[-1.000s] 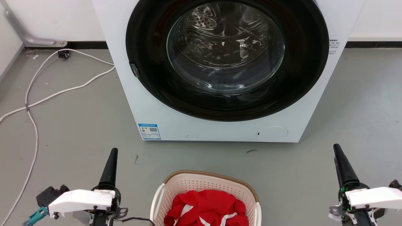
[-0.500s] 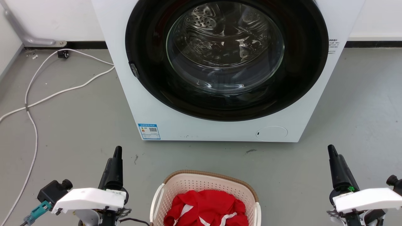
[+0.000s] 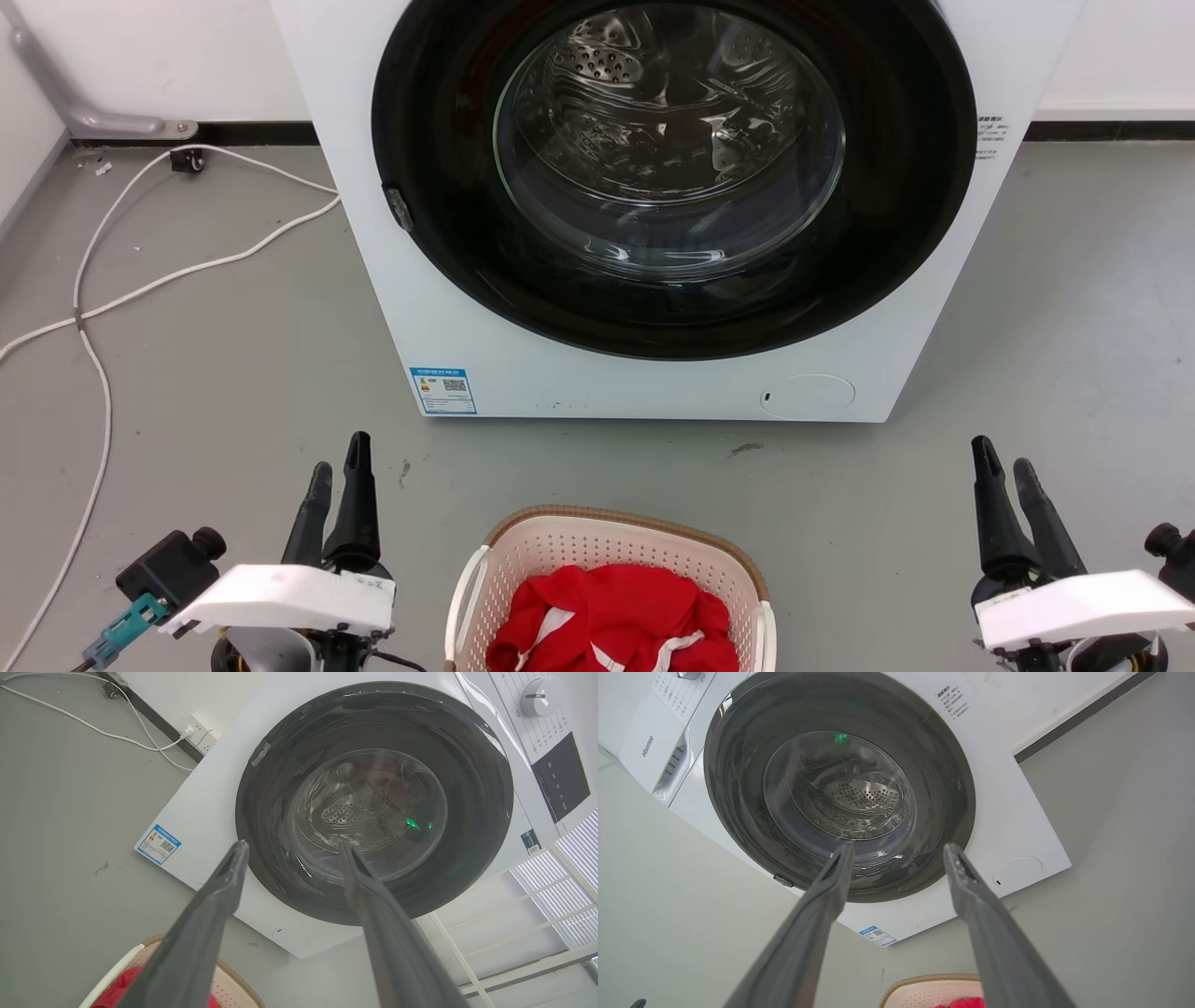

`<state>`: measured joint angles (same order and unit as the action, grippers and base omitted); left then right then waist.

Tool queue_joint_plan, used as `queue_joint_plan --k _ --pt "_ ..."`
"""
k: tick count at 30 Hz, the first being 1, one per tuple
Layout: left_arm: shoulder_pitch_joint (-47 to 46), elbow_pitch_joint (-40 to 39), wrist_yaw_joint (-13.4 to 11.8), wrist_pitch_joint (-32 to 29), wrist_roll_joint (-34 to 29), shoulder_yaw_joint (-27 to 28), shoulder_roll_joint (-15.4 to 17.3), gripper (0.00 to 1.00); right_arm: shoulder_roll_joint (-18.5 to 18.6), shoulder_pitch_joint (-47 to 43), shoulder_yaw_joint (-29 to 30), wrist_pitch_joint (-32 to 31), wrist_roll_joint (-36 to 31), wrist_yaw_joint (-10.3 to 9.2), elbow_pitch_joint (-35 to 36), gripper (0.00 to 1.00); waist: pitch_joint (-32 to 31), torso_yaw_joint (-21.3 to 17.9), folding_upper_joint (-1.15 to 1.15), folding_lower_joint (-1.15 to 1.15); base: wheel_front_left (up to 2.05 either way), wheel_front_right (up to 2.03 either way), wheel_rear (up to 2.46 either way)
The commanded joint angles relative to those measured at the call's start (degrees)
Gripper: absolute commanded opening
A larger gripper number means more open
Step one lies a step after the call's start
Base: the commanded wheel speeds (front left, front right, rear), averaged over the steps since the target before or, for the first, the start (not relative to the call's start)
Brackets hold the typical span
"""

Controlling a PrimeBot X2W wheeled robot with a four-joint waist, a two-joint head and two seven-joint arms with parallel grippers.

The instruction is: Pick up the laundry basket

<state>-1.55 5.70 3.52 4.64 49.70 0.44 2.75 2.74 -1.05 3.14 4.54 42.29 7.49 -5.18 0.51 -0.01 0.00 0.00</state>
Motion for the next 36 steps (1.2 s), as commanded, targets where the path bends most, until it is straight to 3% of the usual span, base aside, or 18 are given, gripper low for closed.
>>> queue_joint_plan --k 1,36 --pt "-0.1 -1.1 0.2 0.5 -1.8 -0.2 0.2 1.00 0.2 0.2 -0.1 0.6 -1.9 0.00 1.3 1.00 0.0 0.0 0.00 0.00 0.00 0.00 0.00" --pt "2.2 -3.8 -1.0 5.9 -22.0 -2.1 0.2 1.00 0.2 -3.2 -1.2 5.9 -23.5 0.00 4.5 1.00 0.2 0.0 0.00 0.00 0.00 0.00 0.00"
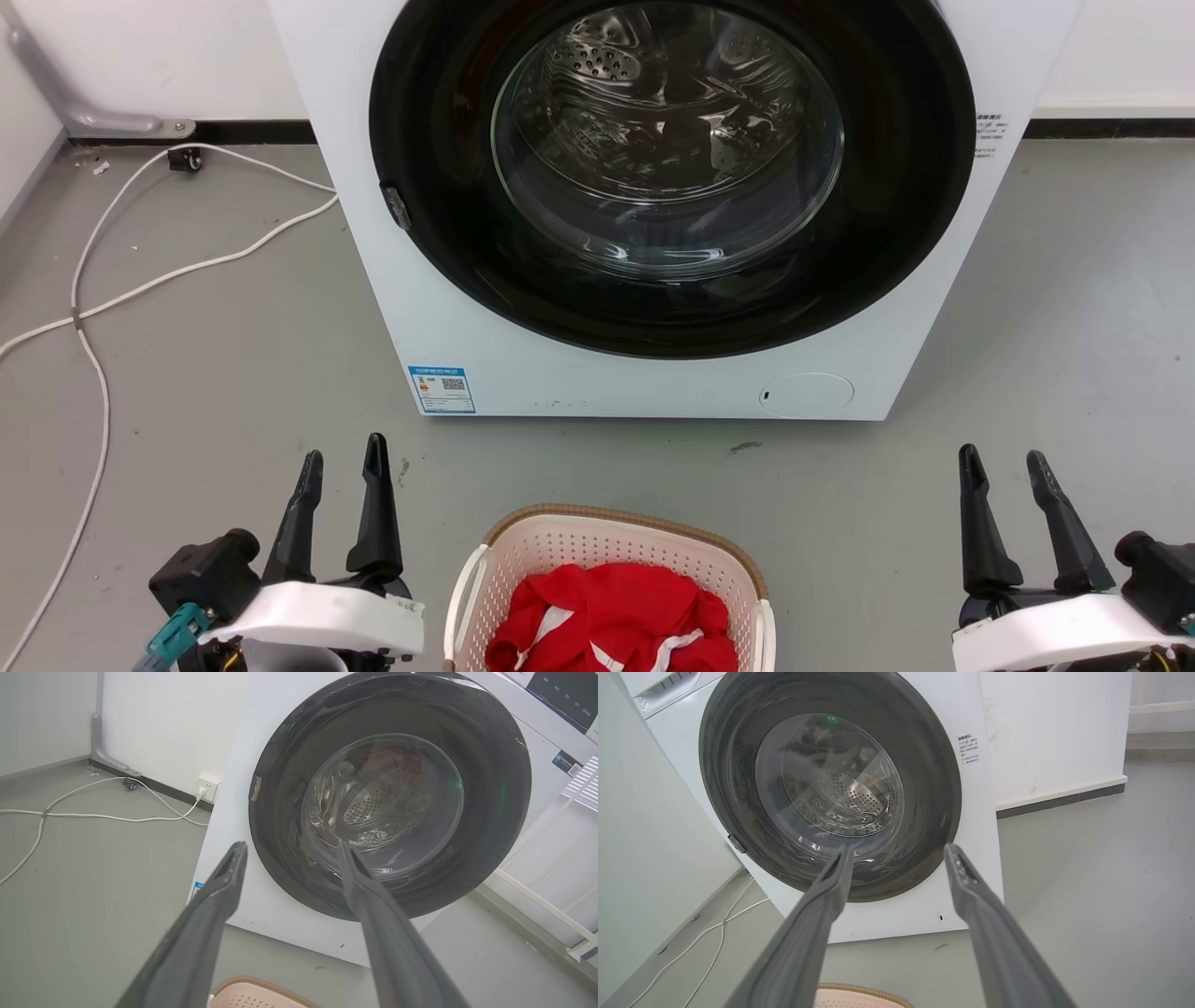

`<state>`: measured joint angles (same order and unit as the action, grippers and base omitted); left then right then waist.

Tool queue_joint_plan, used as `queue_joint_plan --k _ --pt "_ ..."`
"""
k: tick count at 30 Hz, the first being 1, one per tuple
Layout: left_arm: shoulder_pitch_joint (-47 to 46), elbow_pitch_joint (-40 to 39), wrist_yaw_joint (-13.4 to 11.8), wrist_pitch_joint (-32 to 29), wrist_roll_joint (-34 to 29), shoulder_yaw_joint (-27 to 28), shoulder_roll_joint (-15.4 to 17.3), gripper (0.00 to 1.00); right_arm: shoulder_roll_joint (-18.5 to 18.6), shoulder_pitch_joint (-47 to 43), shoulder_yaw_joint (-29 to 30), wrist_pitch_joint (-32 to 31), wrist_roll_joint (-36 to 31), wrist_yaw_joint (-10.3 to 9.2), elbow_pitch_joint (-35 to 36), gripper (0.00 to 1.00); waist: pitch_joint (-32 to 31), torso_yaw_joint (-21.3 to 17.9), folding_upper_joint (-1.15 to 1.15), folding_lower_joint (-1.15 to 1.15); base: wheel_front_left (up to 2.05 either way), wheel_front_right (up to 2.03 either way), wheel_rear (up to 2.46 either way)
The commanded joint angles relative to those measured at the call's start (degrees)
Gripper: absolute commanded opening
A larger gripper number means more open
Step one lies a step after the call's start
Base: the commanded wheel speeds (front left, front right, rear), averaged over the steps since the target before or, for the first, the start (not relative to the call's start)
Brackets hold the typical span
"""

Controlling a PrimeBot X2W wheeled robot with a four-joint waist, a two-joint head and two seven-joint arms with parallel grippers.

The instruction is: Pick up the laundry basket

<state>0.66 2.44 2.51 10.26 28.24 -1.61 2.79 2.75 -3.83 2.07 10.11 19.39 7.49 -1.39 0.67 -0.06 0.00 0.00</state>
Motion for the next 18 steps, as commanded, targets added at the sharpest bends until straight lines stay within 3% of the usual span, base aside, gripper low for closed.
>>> queue_joint_plan --k 1,18 --pt "0.0 -0.6 -0.1 0.4 -1.0 -0.1 0.1 1.00 0.2 -0.5 -0.1 0.5 -1.1 0.00 0.8 1.00 0.0 0.0 0.00 0.00 0.00 0.00 0.00" --pt "1.2 -1.4 -0.6 2.5 -9.1 -0.6 0.1 1.00 0.2 -1.6 -0.8 2.6 -9.9 0.00 2.1 1.00 0.2 -0.2 0.00 0.00 0.00 0.00 0.00"
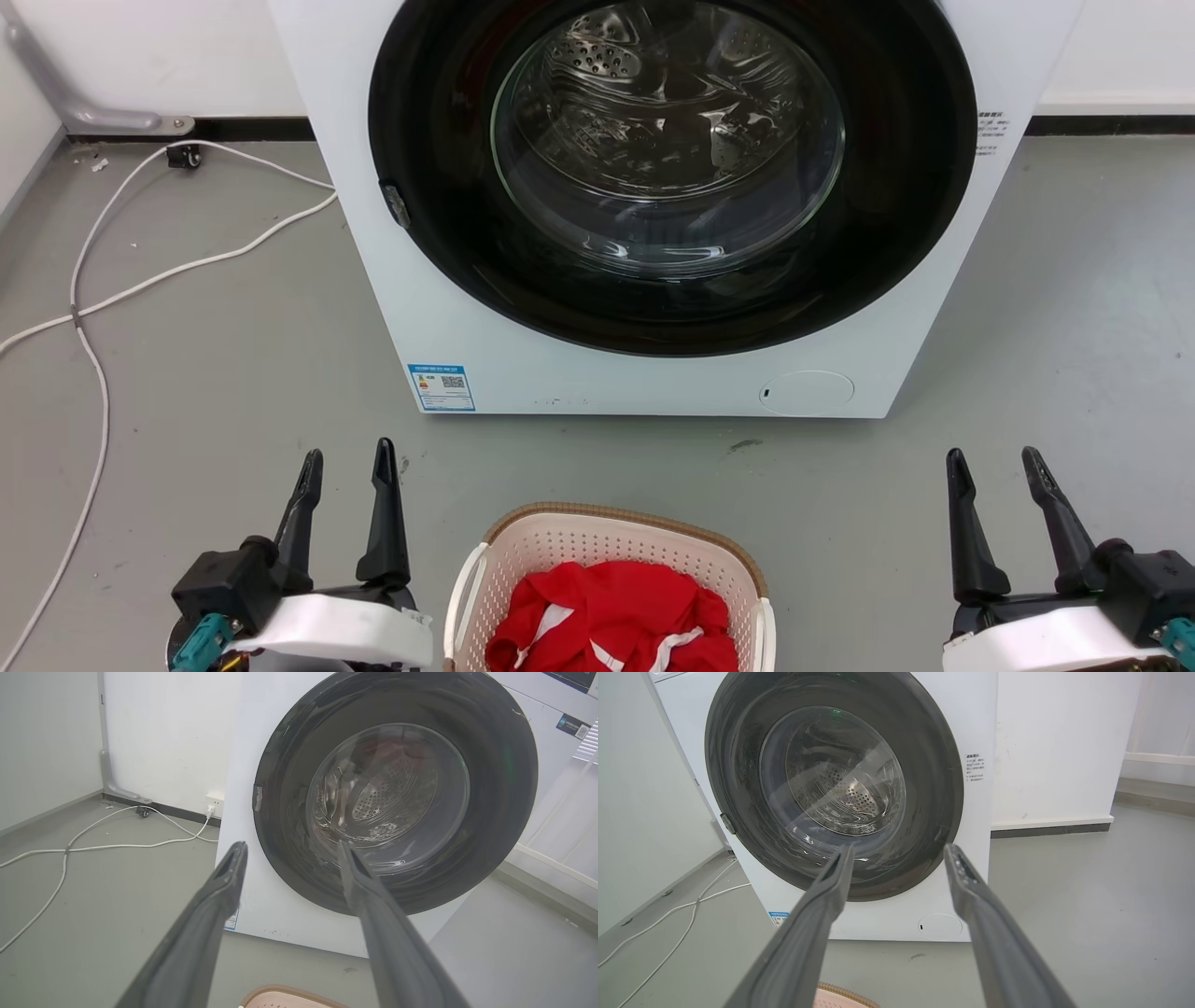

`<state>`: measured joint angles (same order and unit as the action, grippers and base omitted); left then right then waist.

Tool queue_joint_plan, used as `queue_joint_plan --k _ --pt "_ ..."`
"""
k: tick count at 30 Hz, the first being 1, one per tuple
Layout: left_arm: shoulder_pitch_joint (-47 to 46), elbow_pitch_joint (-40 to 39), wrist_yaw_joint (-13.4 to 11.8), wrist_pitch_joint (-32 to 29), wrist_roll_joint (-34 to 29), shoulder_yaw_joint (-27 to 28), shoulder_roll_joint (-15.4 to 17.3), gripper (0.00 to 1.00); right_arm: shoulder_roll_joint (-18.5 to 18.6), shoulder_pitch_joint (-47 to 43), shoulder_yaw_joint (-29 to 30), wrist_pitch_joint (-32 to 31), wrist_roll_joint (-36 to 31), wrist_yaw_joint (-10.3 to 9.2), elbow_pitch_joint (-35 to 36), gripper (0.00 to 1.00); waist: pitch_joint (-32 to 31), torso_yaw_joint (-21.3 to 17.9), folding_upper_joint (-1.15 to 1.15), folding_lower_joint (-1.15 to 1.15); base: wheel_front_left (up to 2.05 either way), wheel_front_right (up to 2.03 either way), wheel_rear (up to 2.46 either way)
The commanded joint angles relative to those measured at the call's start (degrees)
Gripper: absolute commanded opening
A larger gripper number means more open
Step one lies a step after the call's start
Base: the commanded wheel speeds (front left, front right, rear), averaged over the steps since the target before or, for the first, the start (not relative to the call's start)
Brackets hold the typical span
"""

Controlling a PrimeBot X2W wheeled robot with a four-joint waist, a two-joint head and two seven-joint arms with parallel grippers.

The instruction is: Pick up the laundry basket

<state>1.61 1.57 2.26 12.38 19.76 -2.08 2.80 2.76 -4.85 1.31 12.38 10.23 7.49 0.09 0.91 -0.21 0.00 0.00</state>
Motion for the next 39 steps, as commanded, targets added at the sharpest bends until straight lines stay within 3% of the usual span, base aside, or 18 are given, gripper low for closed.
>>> queue_joint_plan --k 1,24,39 --pt "0.3 -0.5 -0.3 0.5 -1.1 -0.2 0.1 1.00 0.2 -0.7 -0.1 0.5 -1.2 0.00 0.7 1.00 0.0 0.0 0.00 0.00 0.00 0.00 0.00" --pt "1.8 -1.1 -1.3 2.9 -10.2 -0.6 0.1 1.00 0.2 -2.4 -0.4 2.9 -11.3 -0.01 2.2 1.00 0.3 -0.3 0.00 0.00 0.00 0.00 0.00" --pt "1.8 -0.1 -1.6 2.9 -10.1 -0.4 0.1 1.00 0.2 -2.4 -0.6 2.9 -10.6 -0.01 1.8 1.00 0.2 -0.1 0.00 0.00 0.00 0.00 0.00"
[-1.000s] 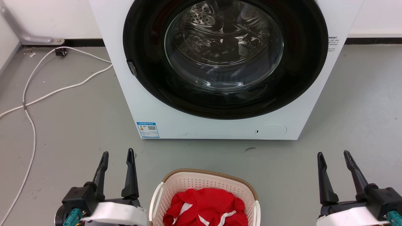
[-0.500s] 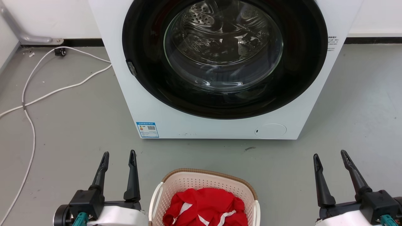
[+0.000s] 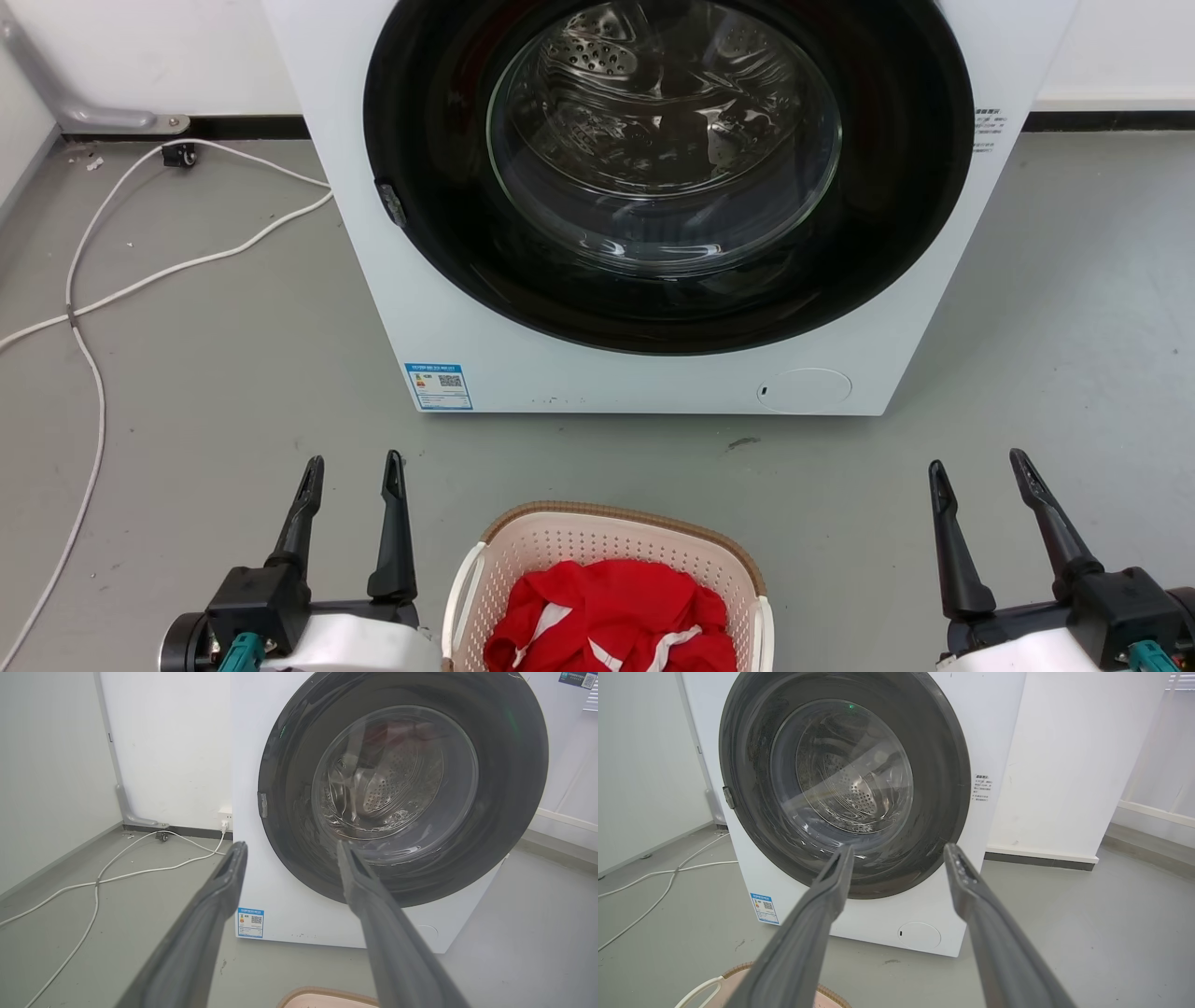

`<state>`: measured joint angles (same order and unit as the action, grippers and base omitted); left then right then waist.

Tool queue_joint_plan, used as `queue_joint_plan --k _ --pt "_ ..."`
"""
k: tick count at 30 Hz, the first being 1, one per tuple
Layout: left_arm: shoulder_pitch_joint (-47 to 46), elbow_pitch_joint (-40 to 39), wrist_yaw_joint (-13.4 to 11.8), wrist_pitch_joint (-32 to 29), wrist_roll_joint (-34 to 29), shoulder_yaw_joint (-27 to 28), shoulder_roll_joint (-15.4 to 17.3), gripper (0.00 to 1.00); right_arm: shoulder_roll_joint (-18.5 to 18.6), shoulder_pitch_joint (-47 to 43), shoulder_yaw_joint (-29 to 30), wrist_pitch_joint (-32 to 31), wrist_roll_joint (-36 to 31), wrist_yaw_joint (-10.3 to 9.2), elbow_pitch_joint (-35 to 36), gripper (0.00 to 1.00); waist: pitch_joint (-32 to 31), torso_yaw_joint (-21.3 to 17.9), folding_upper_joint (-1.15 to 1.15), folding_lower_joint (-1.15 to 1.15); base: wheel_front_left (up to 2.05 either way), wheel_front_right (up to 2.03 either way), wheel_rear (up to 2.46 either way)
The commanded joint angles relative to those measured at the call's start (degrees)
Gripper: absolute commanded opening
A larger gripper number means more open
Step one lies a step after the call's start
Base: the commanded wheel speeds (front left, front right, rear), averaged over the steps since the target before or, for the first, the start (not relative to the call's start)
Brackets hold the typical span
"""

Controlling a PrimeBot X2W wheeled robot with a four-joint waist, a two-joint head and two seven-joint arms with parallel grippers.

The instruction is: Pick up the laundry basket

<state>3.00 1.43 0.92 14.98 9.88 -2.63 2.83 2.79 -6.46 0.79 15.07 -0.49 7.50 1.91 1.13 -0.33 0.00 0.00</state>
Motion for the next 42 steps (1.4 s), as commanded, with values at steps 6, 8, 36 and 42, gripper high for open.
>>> queue_joint_plan --k 6,8,36,42 --pt "0.5 -0.1 -0.3 0.3 -0.2 0.0 0.1 1.00 0.2 -0.7 -0.1 0.2 0.2 -0.02 0.1 1.00 -0.1 0.1 0.00 0.00 0.00 0.00 0.00" --pt "0.5 0.0 -0.5 0.3 -0.2 0.0 0.1 1.00 0.2 -0.6 -0.2 0.2 0.2 -0.02 0.1 1.00 0.0 0.1 0.00 0.00 0.00 0.00 0.00" --pt "-20.2 27.8 6.2 0.2 -5.0 4.3 5.1 1.00 0.1 17.4 -7.7 0.1 -0.2 -0.03 -29.1 1.00 13.6 -2.9 0.00 0.00 0.00 0.00 0.00" --pt "-25.7 36.7 6.4 0.2 -5.0 1.7 7.0 1.00 0.1 22.8 -10.9 0.2 1.4 -0.03 -37.7 1.00 17.5 -3.4 0.00 0.00 0.00 0.00 0.00"
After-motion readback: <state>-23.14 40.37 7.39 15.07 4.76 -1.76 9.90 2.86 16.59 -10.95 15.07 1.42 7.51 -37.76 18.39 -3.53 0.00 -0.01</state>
